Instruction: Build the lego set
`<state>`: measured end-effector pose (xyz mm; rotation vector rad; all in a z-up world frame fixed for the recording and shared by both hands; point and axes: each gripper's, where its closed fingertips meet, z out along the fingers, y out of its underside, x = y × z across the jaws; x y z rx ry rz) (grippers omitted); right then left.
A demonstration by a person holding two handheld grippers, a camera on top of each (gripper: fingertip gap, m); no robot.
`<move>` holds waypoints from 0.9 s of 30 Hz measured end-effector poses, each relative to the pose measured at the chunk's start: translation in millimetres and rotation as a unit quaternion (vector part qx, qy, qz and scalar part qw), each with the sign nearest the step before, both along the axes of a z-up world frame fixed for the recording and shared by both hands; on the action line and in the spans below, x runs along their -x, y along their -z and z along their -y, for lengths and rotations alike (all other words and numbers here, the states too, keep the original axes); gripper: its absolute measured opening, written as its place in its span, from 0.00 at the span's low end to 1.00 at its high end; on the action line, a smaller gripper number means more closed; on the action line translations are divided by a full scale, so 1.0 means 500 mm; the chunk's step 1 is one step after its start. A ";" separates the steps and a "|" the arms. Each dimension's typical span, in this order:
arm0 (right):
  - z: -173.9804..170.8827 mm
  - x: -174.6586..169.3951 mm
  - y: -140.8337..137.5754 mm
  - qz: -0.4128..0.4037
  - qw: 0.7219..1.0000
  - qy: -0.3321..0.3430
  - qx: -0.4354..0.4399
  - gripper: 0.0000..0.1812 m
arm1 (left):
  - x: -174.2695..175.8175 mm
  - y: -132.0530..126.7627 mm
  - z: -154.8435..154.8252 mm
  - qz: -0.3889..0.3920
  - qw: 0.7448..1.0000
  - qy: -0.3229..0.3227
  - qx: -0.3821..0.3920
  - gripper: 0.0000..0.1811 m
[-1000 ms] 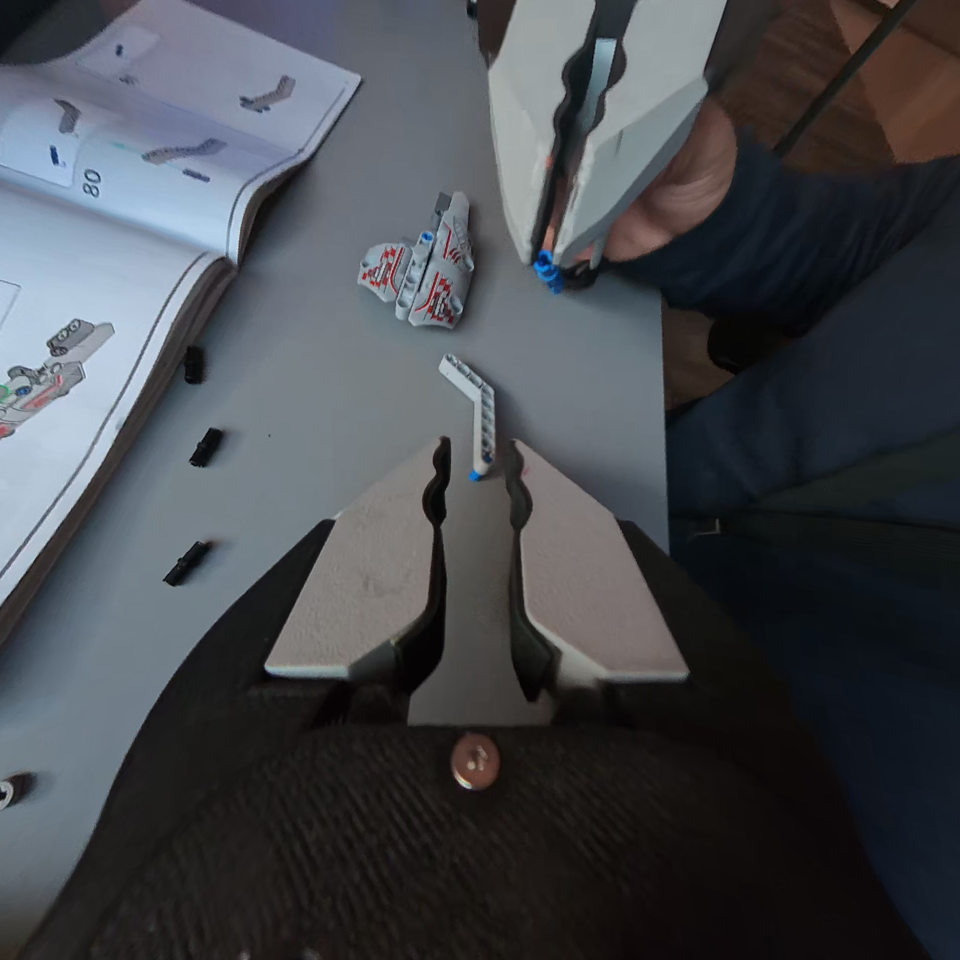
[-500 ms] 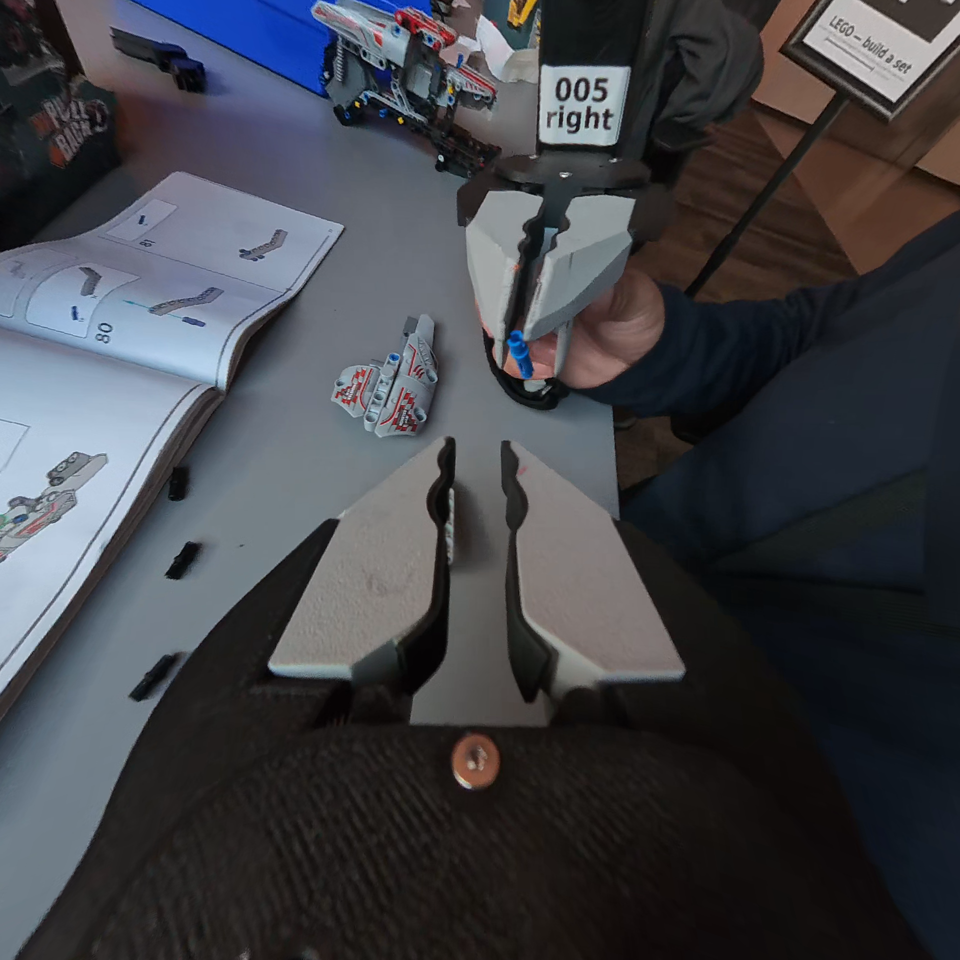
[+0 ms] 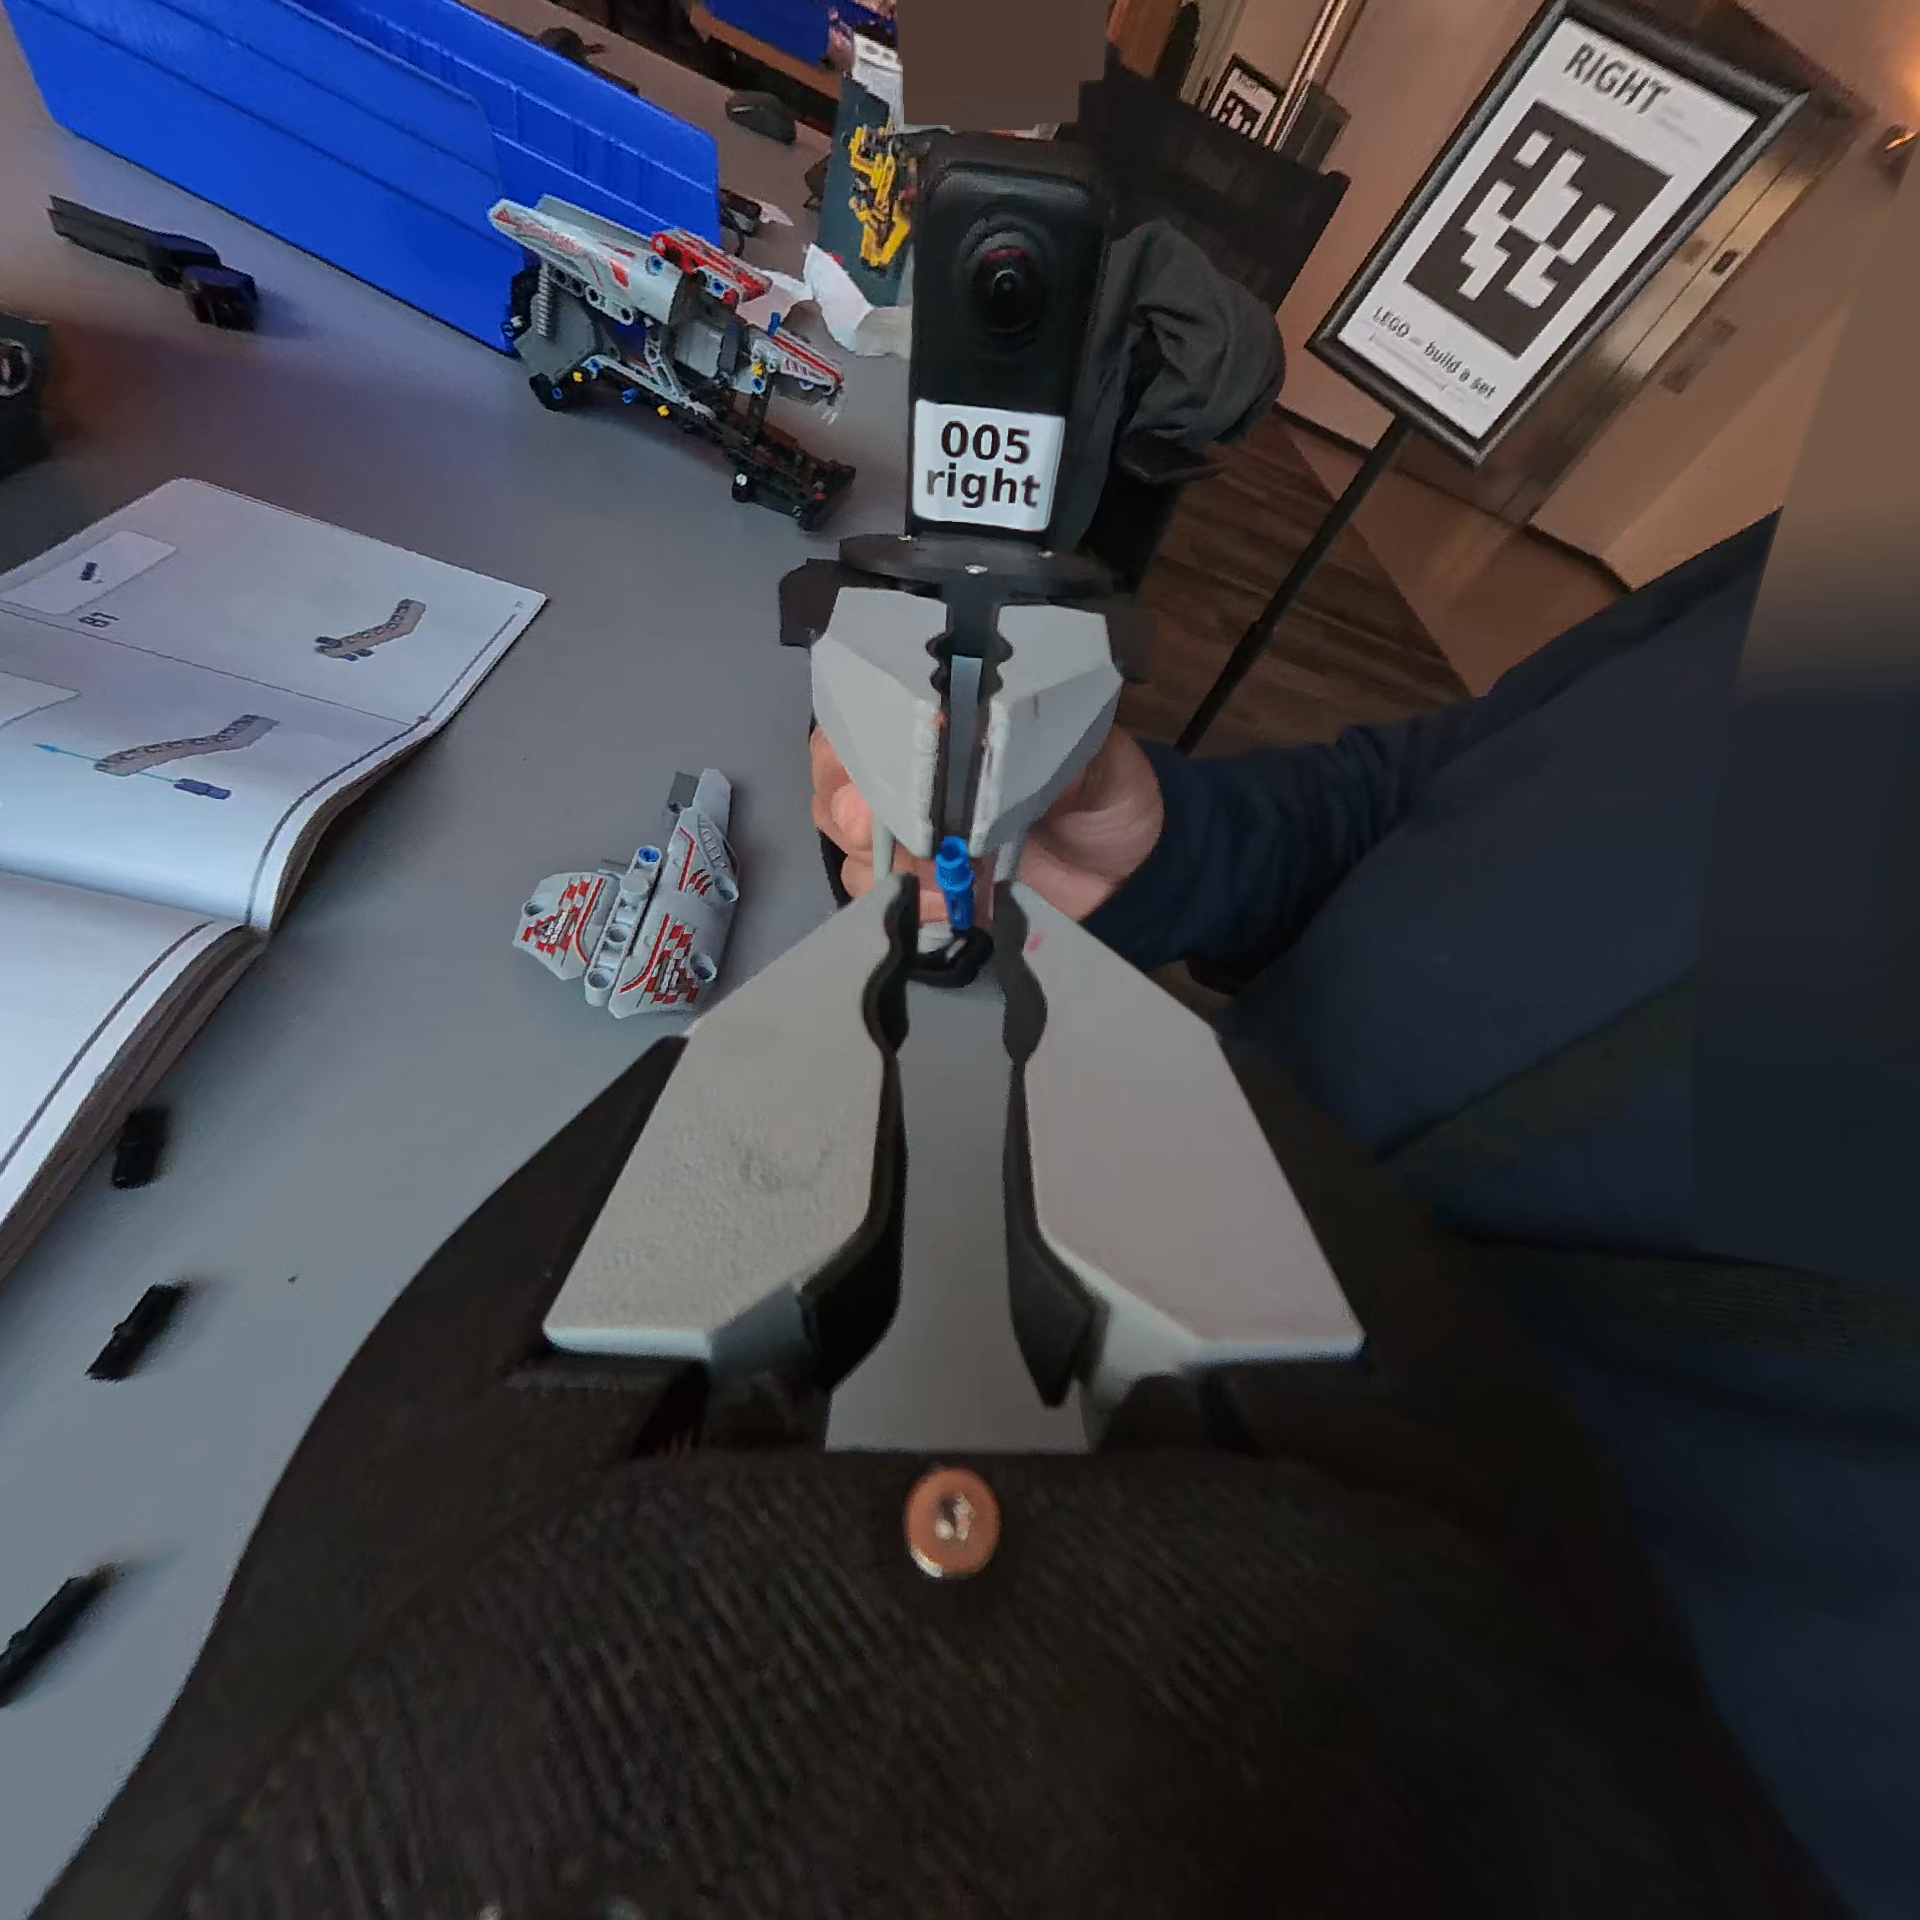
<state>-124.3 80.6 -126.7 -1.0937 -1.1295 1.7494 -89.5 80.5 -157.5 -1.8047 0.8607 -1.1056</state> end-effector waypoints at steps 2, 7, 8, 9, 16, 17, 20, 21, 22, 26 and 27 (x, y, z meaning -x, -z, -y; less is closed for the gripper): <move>-0.002 -0.002 -0.001 -0.002 1.000 0.007 -0.004 0.00 | -0.003 -0.004 -0.003 0.015 1.000 0.000 0.009 0.00; -0.012 -0.007 0.001 0.000 1.000 0.012 0.002 0.00 | -0.002 -0.002 -0.006 0.037 0.999 0.004 0.037 0.00; -0.013 -0.009 0.002 0.003 1.000 0.014 -0.001 0.00 | 0.000 -0.001 -0.005 0.036 0.998 0.005 0.041 0.01; -0.015 -0.010 0.004 0.009 1.000 0.015 -0.004 0.00 | 0.002 0.002 -0.006 0.031 0.999 0.003 0.043 0.00; -0.021 -0.020 0.049 0.112 0.992 0.011 -0.056 0.01 | 0.019 0.063 -0.010 -0.116 0.993 -0.016 0.000 0.01; -0.021 -0.019 0.054 0.127 0.990 0.008 -0.058 0.06 | 0.021 0.072 -0.011 -0.135 0.991 -0.017 -0.002 0.01; -0.016 -0.016 0.072 0.172 0.982 -0.007 -0.075 0.09 | 0.026 0.088 -0.014 -0.181 0.983 -0.018 -0.021 0.00; -0.014 -0.014 0.081 0.190 0.978 -0.010 -0.087 0.08 | 0.028 0.091 -0.016 -0.194 0.980 -0.018 -0.029 0.00; -0.011 -0.012 0.090 0.209 0.973 -0.012 -0.099 0.07 | 0.030 0.092 -0.017 -0.205 0.978 -0.018 -0.038 0.00; -0.005 -0.001 0.110 0.247 0.958 -0.009 -0.142 0.01 | 0.035 0.096 -0.019 -0.244 0.967 -0.022 -0.070 0.00; -0.006 0.002 0.110 0.247 0.957 -0.005 -0.151 0.01 | 0.037 0.096 -0.020 -0.251 0.965 -0.025 -0.075 0.00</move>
